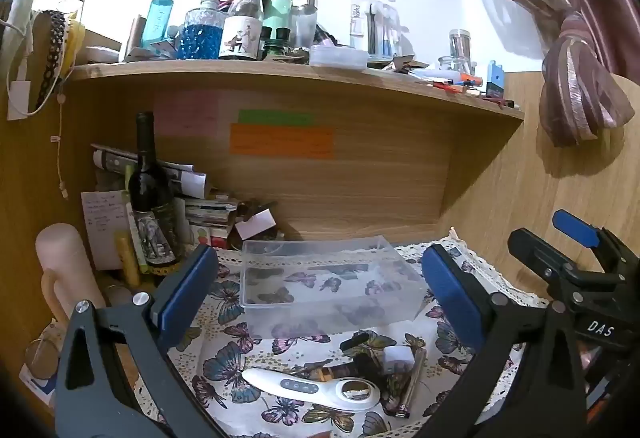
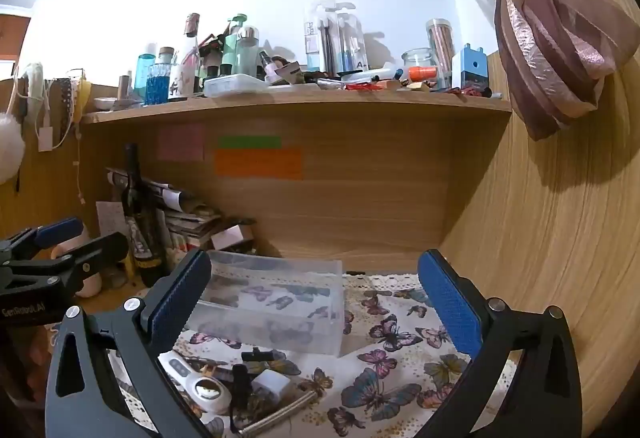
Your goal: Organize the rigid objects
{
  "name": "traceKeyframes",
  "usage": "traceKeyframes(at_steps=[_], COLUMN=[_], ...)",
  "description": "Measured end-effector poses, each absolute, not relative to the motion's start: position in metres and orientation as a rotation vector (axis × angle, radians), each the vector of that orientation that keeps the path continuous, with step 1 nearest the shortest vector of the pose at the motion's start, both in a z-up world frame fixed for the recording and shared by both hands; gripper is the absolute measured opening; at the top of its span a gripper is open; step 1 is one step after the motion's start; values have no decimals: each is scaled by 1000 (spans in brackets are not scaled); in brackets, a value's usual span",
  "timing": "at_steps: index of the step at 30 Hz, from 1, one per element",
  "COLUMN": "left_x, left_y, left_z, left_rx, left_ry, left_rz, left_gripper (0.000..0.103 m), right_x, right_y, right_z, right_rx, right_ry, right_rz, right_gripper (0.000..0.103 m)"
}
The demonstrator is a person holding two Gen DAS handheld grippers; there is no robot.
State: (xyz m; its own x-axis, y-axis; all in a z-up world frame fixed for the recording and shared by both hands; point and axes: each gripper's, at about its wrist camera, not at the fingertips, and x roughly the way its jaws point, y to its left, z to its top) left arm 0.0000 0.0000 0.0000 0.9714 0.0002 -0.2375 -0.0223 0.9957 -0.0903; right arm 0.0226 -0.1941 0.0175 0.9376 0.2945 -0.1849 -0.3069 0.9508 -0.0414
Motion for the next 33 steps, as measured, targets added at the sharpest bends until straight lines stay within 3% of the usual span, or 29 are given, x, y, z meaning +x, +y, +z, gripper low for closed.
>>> traceKeyframes(at_steps=[33], left_x=[2], left_y=[-5], left_z=[1], left_rx=[-78], left_ry=[241], left_rz=[1], left_gripper=[103], right_x=[20], right_y=[-195], right_z=[15], right_rx=[-66], right_ry=[179], right_rz=[322], right_gripper=[103])
